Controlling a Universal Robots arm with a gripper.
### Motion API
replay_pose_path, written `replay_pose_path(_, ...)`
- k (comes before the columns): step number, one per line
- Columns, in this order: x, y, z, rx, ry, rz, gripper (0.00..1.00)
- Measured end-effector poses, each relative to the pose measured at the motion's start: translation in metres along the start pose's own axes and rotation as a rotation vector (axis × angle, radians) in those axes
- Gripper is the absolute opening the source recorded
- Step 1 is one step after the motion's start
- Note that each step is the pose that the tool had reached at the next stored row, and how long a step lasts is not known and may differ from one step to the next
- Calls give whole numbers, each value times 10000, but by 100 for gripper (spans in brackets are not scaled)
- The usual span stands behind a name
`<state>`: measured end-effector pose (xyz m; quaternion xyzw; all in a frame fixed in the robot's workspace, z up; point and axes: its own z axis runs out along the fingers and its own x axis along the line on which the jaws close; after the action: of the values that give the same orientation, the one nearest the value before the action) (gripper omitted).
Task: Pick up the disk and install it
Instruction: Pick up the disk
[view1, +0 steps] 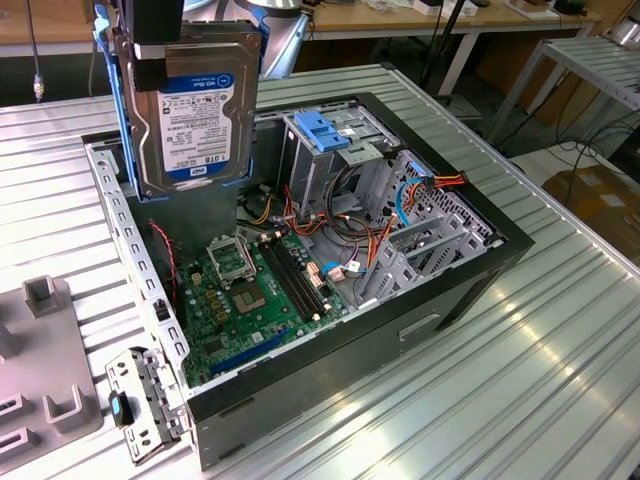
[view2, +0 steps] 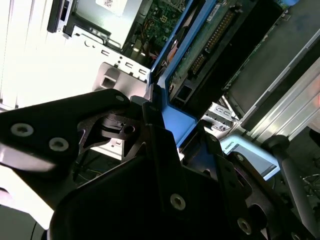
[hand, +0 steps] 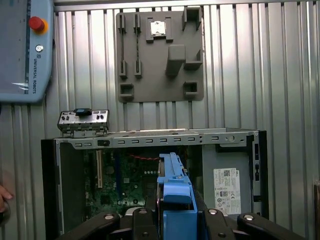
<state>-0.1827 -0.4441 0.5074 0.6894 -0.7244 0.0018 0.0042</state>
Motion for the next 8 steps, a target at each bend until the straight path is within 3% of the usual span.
replay_pose_path(5,61,-20,4,0,-1,1,37)
replay_pose_path(8,115,-65,8,1,-1,3,37)
